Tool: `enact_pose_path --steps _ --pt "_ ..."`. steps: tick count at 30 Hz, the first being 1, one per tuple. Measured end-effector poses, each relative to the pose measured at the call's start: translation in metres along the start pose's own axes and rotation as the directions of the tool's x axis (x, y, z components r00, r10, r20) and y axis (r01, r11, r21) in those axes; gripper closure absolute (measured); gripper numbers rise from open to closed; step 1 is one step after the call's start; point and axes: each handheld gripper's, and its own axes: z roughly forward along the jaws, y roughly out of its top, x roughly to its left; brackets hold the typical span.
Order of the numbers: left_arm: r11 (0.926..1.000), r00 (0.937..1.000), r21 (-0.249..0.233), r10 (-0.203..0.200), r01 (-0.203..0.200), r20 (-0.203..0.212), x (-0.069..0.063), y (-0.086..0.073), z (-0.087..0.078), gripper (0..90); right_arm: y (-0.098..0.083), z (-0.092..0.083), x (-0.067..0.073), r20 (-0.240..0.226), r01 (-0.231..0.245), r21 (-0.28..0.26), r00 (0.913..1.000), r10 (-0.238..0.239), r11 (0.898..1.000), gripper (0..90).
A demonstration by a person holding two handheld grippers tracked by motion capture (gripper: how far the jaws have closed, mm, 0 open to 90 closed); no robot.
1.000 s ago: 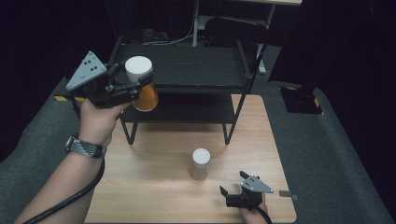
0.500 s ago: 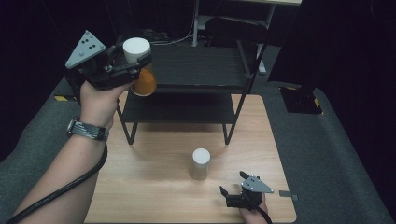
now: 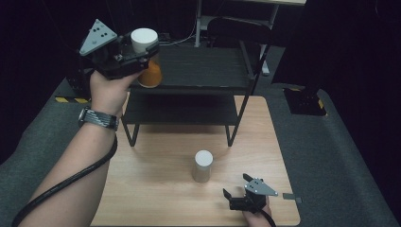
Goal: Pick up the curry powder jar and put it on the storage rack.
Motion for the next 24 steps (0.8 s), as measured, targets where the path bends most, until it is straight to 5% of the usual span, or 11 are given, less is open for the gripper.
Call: enact_pose_path --steps 9,24 --pt "0.9990 0.9990 0.002 -0.045 0.045 -0.009 0.009 -0.006 0.020 33.6 0.000 0.000 -0.002 -0.007 -0.005 -0.002 1.0000 0.005 1.000 0.4" --pt "0.9987 0.9986 0.015 -0.049 0.049 -0.017 0.004 -0.003 0.045 33.5 -0.001 -0.001 -0.003 -0.017 -0.003 -0.007 0.9998 0.003 1.000 0.4"
